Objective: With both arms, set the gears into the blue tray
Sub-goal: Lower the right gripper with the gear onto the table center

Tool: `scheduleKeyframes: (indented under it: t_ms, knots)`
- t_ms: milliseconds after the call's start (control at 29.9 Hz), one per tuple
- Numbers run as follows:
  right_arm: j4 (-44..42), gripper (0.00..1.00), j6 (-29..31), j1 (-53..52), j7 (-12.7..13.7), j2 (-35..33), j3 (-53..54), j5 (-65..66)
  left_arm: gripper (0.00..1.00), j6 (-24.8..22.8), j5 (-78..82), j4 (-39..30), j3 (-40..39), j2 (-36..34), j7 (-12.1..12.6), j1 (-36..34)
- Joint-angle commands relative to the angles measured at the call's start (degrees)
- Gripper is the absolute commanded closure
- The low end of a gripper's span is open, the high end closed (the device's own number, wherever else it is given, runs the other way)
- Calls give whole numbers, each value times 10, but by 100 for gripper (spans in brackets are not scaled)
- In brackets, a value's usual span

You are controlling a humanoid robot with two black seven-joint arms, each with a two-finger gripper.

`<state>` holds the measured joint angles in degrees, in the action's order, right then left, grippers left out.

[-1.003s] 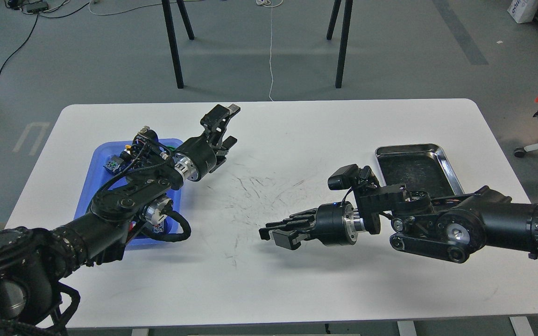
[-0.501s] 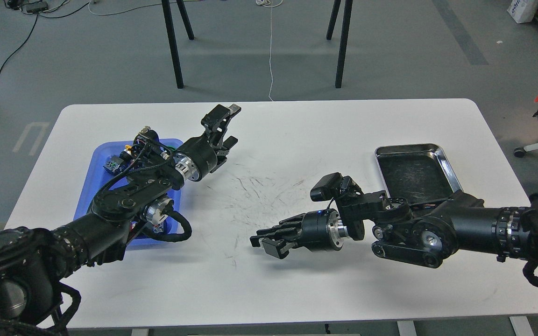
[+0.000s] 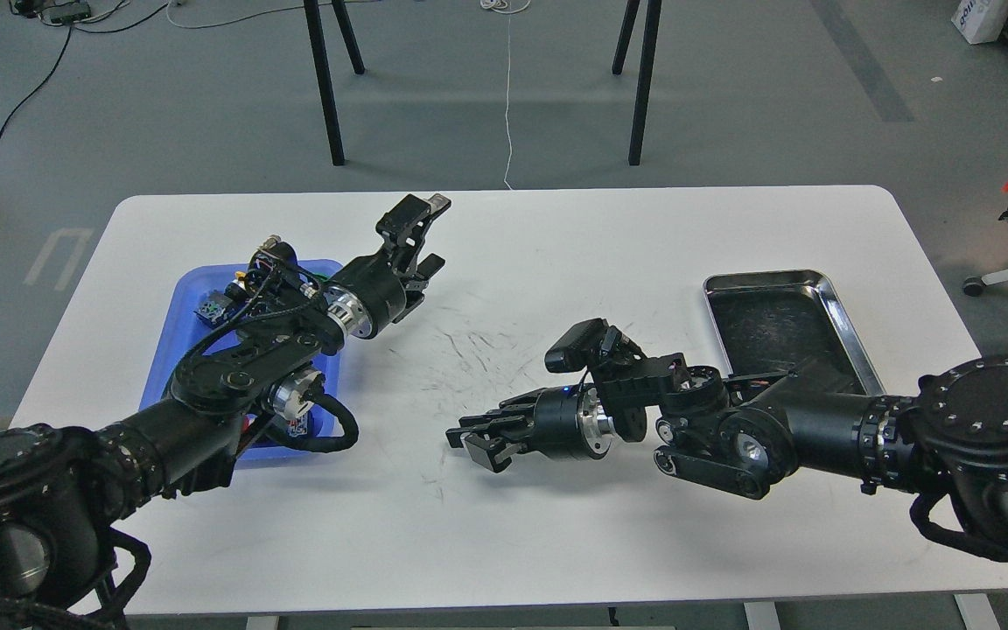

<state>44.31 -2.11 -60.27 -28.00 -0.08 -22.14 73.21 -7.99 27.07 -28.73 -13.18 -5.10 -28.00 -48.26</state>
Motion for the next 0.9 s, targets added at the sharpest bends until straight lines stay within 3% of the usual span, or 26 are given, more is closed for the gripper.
scheduleKeyframes:
  t_ms: [0, 334, 401, 468, 635, 702, 836, 869]
  knots:
    - [-8, 96, 0, 1, 0, 1, 0, 0, 0, 1, 0, 0, -1, 1, 0, -1]
    - [-8, 89, -11, 7, 0, 1, 4, -2, 0, 3, 0, 0, -1, 2, 0, 0]
    - [-7, 82, -12, 7, 0, 1, 6, -3, 0, 3, 0, 0, -1, 3, 0, -1]
    - [-5, 64, -13, 8, 0, 1, 11, -8, 0, 3, 0, 0, -1, 3, 0, 0]
    - [-4, 47, -16, 12, 0, 1, 24, -10, 0, 3, 0, 0, -1, 3, 0, 0]
    - [-4, 36, -16, 16, 0, 1, 31, -10, 0, 3, 0, 0, 0, 2, 0, 0]
    - [-5, 28, -16, 20, 0, 1, 36, -11, 0, 3, 0, -1, 1, 2, 0, 0]
    - [-5, 21, -18, 21, 0, 1, 39, -11, 0, 3, 0, 0, 1, 3, 0, 0]
